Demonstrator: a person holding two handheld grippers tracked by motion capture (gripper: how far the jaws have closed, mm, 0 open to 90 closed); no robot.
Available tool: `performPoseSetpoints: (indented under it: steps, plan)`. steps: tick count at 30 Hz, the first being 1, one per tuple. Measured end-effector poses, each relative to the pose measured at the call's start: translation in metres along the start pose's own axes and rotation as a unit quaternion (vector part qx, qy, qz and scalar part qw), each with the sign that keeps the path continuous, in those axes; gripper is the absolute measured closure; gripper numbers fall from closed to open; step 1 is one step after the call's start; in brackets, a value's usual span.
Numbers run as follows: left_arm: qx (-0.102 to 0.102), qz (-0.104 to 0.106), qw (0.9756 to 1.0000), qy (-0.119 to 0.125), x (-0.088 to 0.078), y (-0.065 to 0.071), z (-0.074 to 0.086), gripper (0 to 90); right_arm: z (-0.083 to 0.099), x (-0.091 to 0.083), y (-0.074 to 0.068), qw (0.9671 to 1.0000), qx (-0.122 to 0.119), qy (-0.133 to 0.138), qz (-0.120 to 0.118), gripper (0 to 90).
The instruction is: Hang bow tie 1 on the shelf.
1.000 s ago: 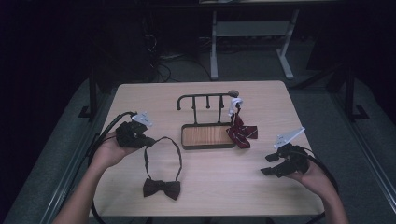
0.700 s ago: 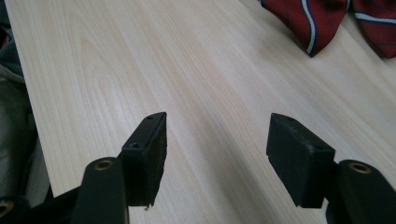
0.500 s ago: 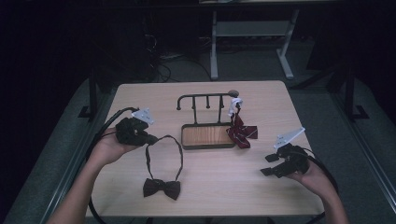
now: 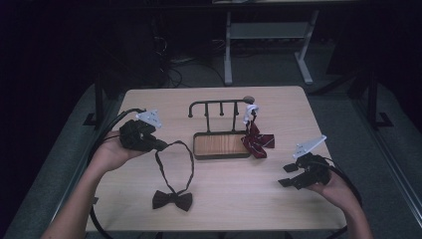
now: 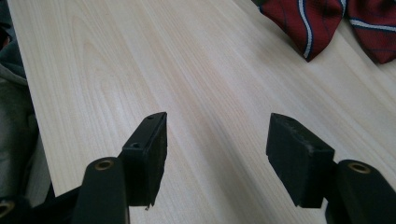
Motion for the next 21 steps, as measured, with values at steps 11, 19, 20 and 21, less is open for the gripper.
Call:
performPoseSetpoints:
  steps: [11, 19, 20, 21]
  plan:
    - [0.008, 0.003, 1.0000, 0.001, -0.007, -0.003, -0.012, 90.0, 0.001, -0.001, 0.002, 1.0000, -0.001, 0.001, -0.001, 38.3]
    - [0.012, 0.006, 0.9999, -0.001, -0.011, -0.008, -0.019, 90.0, 0.002, -0.002, 0.004, 1.0000, 0.005, 0.004, -0.005, 38.4]
    - [0.012, 0.005, 0.9999, -0.001, -0.011, -0.009, -0.020, 90.0, 0.002, -0.002, 0.004, 1.0000, 0.003, 0.004, -0.004, 38.3]
    - [0.011, 0.005, 0.9999, -0.003, -0.012, -0.009, -0.021, 90.0, 0.003, -0.001, 0.005, 1.0000, 0.001, 0.003, -0.003, 38.3]
Point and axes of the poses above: each handheld gripper's, and its own axes: x roughly forward along the jaws, z roughly out of its underside, y roughly to its right, the point moved 1 cm from there along x, roughly forward along the jaws, and after that the axes turned 7 degrees about x, right-handed, at the moved point
